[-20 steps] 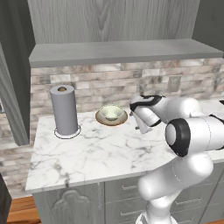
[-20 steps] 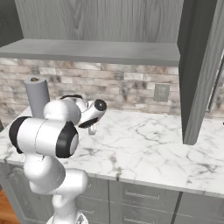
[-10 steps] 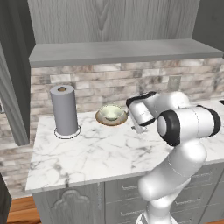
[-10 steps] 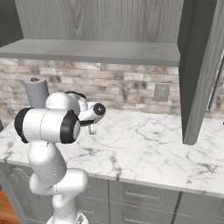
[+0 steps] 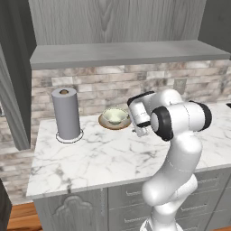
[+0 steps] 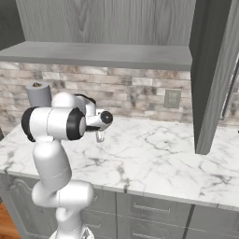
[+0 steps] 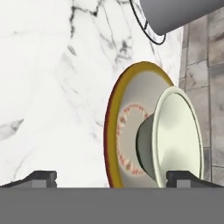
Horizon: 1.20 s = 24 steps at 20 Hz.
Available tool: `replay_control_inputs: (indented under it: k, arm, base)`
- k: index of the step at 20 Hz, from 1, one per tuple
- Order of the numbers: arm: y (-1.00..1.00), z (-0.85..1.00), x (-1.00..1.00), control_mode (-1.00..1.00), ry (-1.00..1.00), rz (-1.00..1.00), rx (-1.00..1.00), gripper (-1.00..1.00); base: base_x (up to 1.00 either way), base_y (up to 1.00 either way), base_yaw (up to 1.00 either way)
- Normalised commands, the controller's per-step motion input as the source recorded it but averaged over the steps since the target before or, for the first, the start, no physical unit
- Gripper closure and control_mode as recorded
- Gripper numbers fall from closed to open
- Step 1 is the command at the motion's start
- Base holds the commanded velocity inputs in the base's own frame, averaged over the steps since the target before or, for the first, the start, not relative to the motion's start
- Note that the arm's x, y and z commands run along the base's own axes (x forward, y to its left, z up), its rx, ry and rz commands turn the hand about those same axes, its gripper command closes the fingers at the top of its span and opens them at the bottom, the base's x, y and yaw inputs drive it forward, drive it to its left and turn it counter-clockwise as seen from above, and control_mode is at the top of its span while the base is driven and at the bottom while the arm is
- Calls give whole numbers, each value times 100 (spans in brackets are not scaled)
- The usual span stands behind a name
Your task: Pick up the bowls on the counter and stack them on top of one another in the open cabinet. Place the smaller bowl on top of the larger bowl.
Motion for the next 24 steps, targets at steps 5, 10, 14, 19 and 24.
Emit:
replay_control_inputs:
  k: [5,10,14,19,24]
  arm:
    - [9,-16,39,-100,-5,3,-2,-100]
    - [9,-19,37,-100,-4,2,-3,-100]
    - [10,-20,33,-100,-4,2,-4,-100]
    - [12,-13,42,-100,-6,1,-3,-100]
    - [8,-22,24,-100,-5,1,-5,-100]
  base:
    - [0,0,0]
    - [0,0,0]
    - [0,0,0]
    - [0,0,0]
    - [0,0,0]
